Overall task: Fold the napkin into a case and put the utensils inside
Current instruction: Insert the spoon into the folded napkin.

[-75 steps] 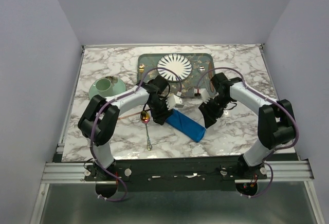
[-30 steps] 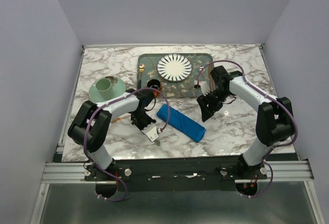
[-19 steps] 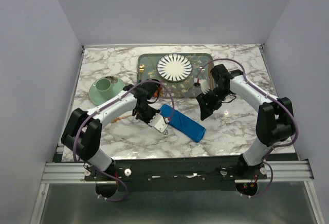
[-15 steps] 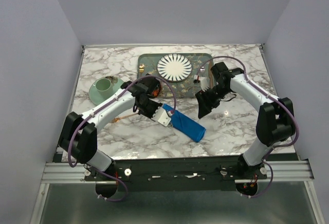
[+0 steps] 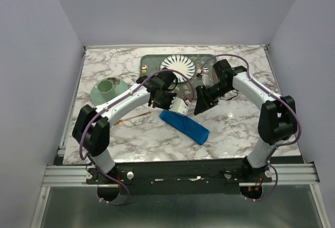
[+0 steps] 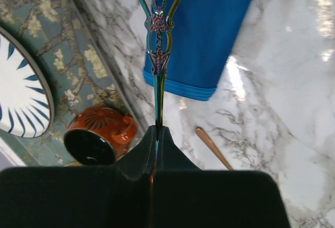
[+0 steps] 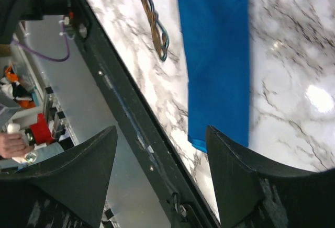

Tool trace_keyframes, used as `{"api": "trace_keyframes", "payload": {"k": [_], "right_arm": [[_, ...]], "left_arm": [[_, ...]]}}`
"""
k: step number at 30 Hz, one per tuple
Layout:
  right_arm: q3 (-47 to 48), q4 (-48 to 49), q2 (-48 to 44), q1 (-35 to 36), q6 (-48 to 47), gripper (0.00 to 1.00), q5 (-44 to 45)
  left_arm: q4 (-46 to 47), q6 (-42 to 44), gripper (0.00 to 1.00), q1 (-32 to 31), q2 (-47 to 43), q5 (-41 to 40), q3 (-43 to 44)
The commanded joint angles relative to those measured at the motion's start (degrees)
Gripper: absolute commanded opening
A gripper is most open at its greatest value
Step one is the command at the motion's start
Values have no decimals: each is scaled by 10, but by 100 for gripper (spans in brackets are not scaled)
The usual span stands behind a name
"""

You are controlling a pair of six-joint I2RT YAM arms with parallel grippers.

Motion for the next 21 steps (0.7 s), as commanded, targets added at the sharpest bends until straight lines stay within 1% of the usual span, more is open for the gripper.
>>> {"api": "trace_keyframes", "payload": {"k": [1,5,8,17,21], "right_arm": [[-29,34,-4,-15,46,75,83],[-44,35,-9,-32,51,74,104],[-49,37,-11,-46,58,74,119],[-51,39,5,-62,80,75,186],[-54,37,8,-64,80,75,183]], "left_arm": [[1,-15,0,-21,61,-101,56],[8,14,0,-38,65,-143,15],[10,21,0,-42,75,-164,9],[5,16,0,-61,113,-177,18],[9,10,0,-70,123,-178,14]]}}
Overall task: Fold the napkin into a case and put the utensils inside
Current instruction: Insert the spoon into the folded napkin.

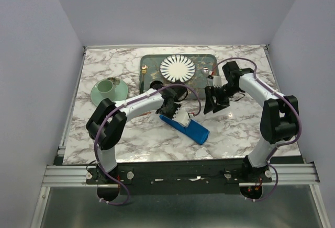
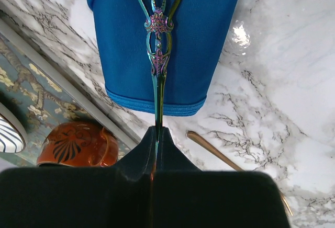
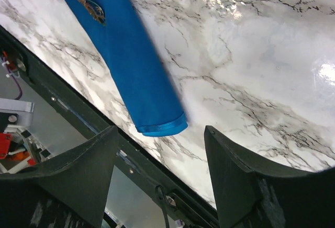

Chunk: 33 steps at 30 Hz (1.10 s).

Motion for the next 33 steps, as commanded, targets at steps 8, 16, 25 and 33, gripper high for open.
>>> {"api": "trace_keyframes", "payload": {"k": [8,16,25,33], "right_arm": [[-8,6,11,-5,7,75,18],[-19,10,12,-5,6,74,19],[-17,11,14,-6,7,74,19],[-18,11,12,-5,7,74,22]], "left_arm": [[10,-17,0,-25,23,6,18],[5,-29,0,-40,26,40,29],[1,-59,0,-62,23,71,28],[20,-86,0,-73,33,91,23]]}}
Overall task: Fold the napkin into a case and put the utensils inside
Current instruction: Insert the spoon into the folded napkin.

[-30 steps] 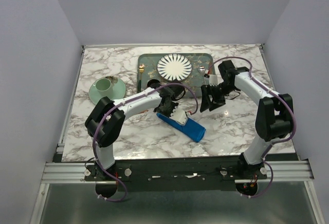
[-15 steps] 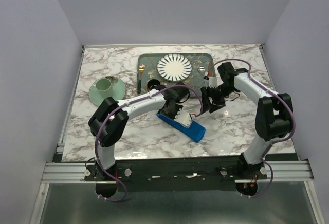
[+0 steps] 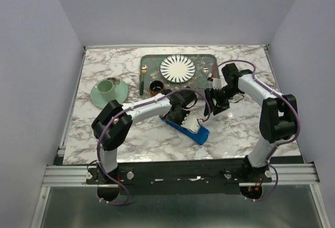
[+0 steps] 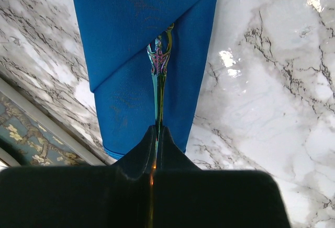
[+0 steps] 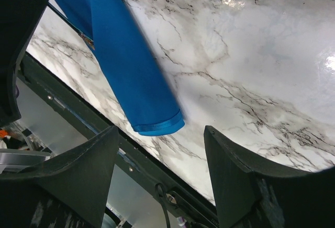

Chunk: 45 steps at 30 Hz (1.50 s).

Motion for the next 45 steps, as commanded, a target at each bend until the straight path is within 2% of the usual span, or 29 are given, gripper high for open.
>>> {"api": "trace_keyframes", "payload": {"k": [1,45], "right_arm": [[-5,9,5,-3,3,74,11],[0,8,14,-3,-1,74,11]], "left_arm": [[20,-25,0,-9,8,32,7],[62,0,0,-36,5,93,-35]]}}
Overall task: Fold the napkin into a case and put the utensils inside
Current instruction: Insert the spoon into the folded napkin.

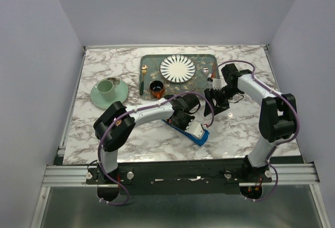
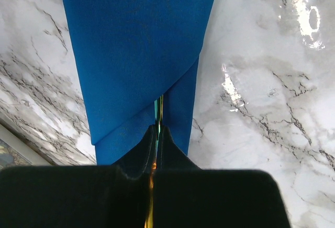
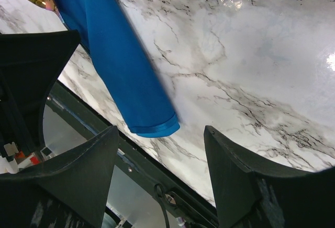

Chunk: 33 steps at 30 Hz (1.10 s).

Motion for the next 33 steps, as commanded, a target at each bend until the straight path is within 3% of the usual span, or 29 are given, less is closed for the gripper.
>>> {"api": "trace_keyframes", "payload": {"k": [1,17,21,24,29,33], "right_arm": [[0,5,8,-2,-1,74,10],[3,3,9,-2,-2,74,8],[5,2,10,-3,-2,74,7],[6,0,9,-2,-3,74,7],[11,-3,4,-1,-6,74,0],[17,-4,-7,-3,-11,74,-7]], "left_arm": [[4,4,0,-7,-1,28,-8],[11,-2,4,-21,1,38,-8],[11,-4,24,-21,-1,32,-7],[-1,-3,32,-21,-13,25,-2],[-34,-3,37,-18,-56,4,-6],[-68,-45,37,32,-95,0,5]]}}
